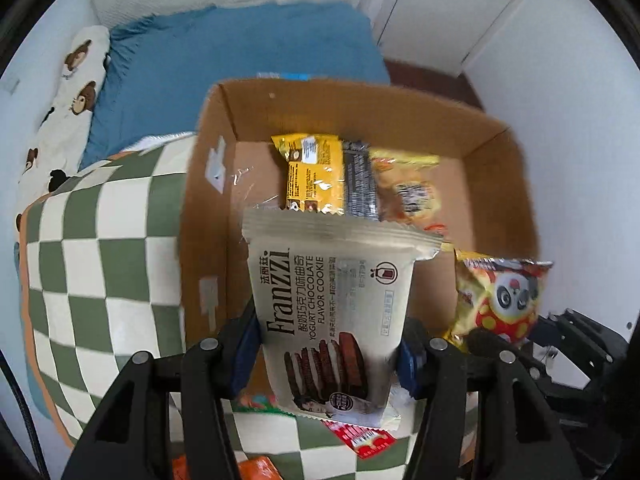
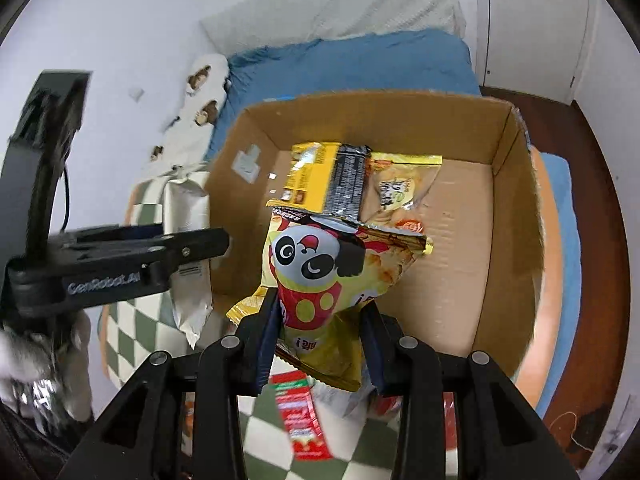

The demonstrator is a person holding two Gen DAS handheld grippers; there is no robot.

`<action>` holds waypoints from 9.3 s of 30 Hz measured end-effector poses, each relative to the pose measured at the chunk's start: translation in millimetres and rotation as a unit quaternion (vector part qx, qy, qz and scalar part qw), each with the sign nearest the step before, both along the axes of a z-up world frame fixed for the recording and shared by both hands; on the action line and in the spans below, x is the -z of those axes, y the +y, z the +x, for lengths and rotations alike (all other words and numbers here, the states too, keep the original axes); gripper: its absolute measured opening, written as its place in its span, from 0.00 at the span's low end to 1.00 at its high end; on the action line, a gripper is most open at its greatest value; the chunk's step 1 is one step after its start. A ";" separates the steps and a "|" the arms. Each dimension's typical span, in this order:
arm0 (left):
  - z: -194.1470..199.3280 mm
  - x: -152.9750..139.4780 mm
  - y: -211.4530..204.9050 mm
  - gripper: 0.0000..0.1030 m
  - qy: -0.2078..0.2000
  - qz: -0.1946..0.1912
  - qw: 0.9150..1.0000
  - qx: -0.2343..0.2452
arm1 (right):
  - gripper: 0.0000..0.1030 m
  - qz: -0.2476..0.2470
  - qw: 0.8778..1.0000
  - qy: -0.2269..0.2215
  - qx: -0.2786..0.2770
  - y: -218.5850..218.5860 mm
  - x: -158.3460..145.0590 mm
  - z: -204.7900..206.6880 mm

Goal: Organize snacks
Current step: 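Lower both packs into the box and open both tools, then grasp the orange packet with the left tool while the right tool grasps the red stick packet, then carry both packets into the box and open both tools to drop them, then move both tools back down toward the remaining snacks on the mat, then grasp the white printed bag with the left tool while the right tool grasps the brown packet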

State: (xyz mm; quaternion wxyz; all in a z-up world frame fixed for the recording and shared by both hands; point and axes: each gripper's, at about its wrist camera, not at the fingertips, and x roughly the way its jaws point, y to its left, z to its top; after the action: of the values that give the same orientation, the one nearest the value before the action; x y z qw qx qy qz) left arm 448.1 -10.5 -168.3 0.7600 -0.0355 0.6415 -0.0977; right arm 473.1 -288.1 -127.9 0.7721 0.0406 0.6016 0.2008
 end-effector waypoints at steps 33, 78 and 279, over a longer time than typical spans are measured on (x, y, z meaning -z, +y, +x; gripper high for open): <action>-60.1 -2.1 4.2 0.83 -0.100 0.027 0.994 -0.043 | 0.90 -0.099 0.989 -0.028 0.110 -36.9 16.5 -12.4; -250.1 173.4 58.5 0.83 0.062 0.169 0.982 0.051 | 0.90 -0.106 0.988 0.110 -0.024 38.1 134.7 -189.2; -235.0 156.5 -60.6 0.52 0.092 0.026 0.995 -0.002 | 0.62 -0.026 0.973 0.157 0.167 -139.8 157.6 -223.4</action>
State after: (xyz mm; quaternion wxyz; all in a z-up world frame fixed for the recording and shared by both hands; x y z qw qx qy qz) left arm 213.1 -71.1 -324.8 0.6983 -0.0259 0.7113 -0.0757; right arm 249.7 -427.9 -285.6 0.6915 0.1514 0.7049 0.0439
